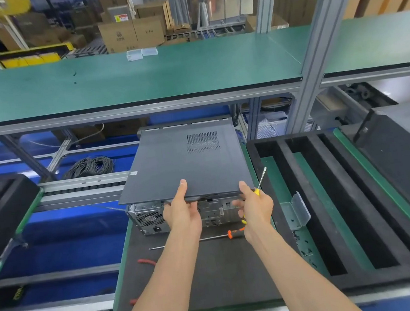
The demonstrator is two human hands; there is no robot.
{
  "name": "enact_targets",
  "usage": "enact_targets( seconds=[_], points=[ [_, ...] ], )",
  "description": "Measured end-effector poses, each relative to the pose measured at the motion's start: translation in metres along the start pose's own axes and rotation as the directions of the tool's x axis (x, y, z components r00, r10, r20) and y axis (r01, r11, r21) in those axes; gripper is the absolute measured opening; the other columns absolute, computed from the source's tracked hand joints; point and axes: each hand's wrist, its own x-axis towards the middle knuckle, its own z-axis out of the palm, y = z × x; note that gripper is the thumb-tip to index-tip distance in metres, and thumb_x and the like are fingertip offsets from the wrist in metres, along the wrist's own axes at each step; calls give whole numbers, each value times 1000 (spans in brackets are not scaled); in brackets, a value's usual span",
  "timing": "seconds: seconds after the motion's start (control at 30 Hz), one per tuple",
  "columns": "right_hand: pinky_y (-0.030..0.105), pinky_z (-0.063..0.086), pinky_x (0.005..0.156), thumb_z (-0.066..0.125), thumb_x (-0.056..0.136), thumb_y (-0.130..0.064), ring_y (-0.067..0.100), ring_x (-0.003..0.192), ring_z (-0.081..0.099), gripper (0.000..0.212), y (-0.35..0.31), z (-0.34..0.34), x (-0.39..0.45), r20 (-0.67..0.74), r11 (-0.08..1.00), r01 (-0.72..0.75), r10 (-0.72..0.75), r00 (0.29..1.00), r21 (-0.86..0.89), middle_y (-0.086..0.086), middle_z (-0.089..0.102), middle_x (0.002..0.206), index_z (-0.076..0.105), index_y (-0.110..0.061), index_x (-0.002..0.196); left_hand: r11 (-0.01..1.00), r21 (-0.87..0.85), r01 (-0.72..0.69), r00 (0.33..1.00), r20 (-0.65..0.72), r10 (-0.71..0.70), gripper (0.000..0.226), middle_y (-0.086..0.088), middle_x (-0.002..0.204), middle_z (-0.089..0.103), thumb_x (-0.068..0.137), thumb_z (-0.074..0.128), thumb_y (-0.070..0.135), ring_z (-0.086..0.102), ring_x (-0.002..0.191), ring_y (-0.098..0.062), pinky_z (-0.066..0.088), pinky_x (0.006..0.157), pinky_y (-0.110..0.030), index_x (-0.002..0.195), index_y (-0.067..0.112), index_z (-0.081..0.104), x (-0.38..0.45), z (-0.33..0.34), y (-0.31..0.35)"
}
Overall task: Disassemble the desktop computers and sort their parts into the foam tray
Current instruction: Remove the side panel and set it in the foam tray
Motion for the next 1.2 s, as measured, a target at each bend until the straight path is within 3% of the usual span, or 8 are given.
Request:
enact_targets(
  seconds=[0.17,0.27,0.47,0.63,0.77,0.93,1.07,1.2],
  points=[
    [22,31,40,72,90,-12,11,43,36,26,-13,-2,9,30,999,-36,35,999,25,-1,58,60,57,-25,106,986,76,149,977,141,-158,32,-21,110,66,85,64,-16,70,98,-30,59,58,-26,114,-5,59,2,0,11],
    [22,30,41,72,90,-10,12,48,35,37,-6,-7,8,58,997,-57,53,997,59,1,53,67,55,-25,120,977,128,170,966,175,-191,13,-17,93,66,84,62,-16,73,73,-22,53,48,-18,91,-5,62,4,-6,15],
    [24,30,42,74,80,-8,11,51,43,17,-13,-29,1,123,994,8,-21,992,111,1,63,74,62,-19,85,978,192,76,952,277,-128,19,-10,78,67,80,62,-19,72,62,-17,53,51,-18,77,0,63,5,17,26],
    [24,38,45,74,82,-12,11,61,63,14,-35,-54,7,105,982,60,-80,991,180,0,77,86,67,-15,94,935,353,30,922,352,-162,24,-10,75,58,80,56,-20,62,59,-19,48,45,-22,74,3,56,-2,55,22],
    [25,38,44,75,80,-9,17,63,65,14,-43,-80,16,5,944,38,-42,999,329,4,75,88,65,-17,88,910,413,28,885,414,-215,29,-3,56,55,79,56,-18,49,41,-11,35,39,-19,66,9,53,-15,88,-4],
    [24,43,44,75,81,-11,15,59,68,12,-47,-120,26,-143,887,67,-1,990,457,2,76,83,69,-17,89,863,505,1,837,472,-276,19,-6,66,65,78,63,-14,56,59,-18,42,58,-28,77,5,62,-38,136,-57],
    [25,41,42,77,81,-15,13,49,61,12,-55,-158,39,-236,876,79,41,971,476,2,71,73,65,-14,85,820,572,-13,828,466,-312,26,-3,56,62,79,64,-15,57,45,-12,38,39,-18,71,9,58,-56,166,-108],
    [26,32,39,78,80,-15,13,42,49,20,-59,-194,55,-295,873,58,100,950,484,1,65,64,58,-15,78,771,636,11,826,428,-365,28,-7,59,62,80,66,-15,58,40,-10,40,38,-18,67,8,55,-61,175,-154]
  ],
)
